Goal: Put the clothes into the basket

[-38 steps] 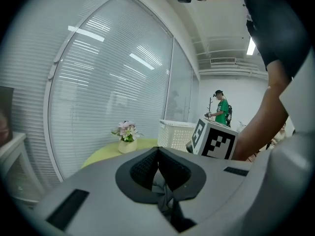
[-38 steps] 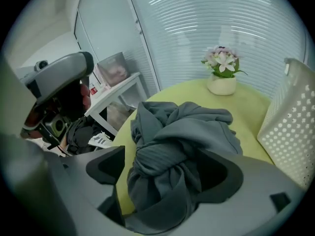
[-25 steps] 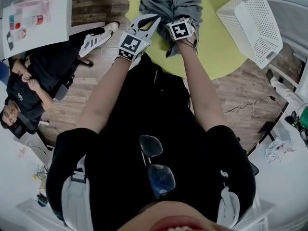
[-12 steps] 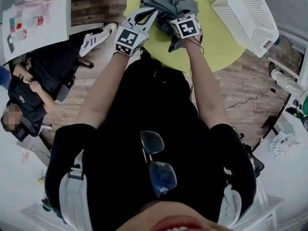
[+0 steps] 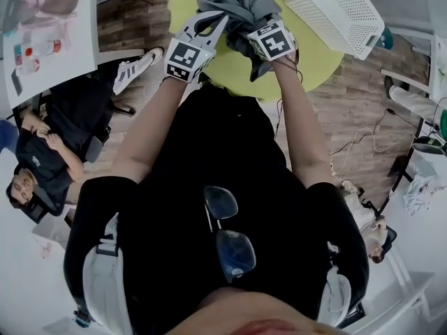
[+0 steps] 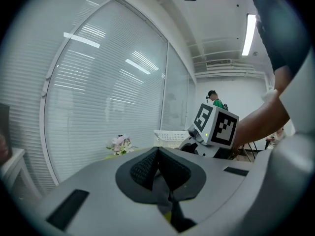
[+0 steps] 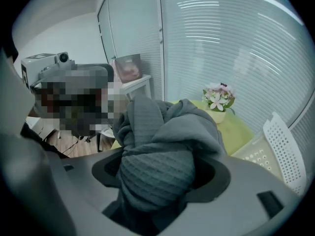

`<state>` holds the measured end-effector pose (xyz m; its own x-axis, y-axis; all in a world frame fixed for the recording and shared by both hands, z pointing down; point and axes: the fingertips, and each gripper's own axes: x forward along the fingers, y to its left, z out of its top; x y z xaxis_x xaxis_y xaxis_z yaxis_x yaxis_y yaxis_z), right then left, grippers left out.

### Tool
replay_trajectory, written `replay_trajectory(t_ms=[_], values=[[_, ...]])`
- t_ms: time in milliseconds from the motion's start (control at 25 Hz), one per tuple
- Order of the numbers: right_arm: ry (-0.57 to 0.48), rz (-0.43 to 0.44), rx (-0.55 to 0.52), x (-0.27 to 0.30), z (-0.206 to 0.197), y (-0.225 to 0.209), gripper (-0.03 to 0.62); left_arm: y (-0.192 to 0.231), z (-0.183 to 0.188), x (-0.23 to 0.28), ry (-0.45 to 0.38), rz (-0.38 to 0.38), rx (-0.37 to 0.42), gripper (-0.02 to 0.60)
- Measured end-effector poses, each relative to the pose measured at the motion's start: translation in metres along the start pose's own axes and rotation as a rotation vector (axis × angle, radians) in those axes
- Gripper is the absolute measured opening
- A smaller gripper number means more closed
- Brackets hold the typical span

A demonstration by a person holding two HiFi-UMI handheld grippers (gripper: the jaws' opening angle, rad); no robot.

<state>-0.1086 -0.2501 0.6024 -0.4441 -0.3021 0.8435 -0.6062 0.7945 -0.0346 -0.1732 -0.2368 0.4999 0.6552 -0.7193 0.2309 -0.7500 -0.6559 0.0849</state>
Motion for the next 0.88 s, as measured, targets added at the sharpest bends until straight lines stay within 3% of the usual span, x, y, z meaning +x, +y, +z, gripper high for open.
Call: replay_trajectory(t_ms=[480,880], values=[[-0.007,-0.05,-0.049,-0.089,-0.009,-0.016,0.354,-0.068,0.071,0.026,-0.062,-0.142,0.06,0.011],[0.009,-0.086,-0.148,-0.16,-0.025,-0.066,0.354,-0.117,0.123,0.071,-0.088,-0.191,0.078,0.011]])
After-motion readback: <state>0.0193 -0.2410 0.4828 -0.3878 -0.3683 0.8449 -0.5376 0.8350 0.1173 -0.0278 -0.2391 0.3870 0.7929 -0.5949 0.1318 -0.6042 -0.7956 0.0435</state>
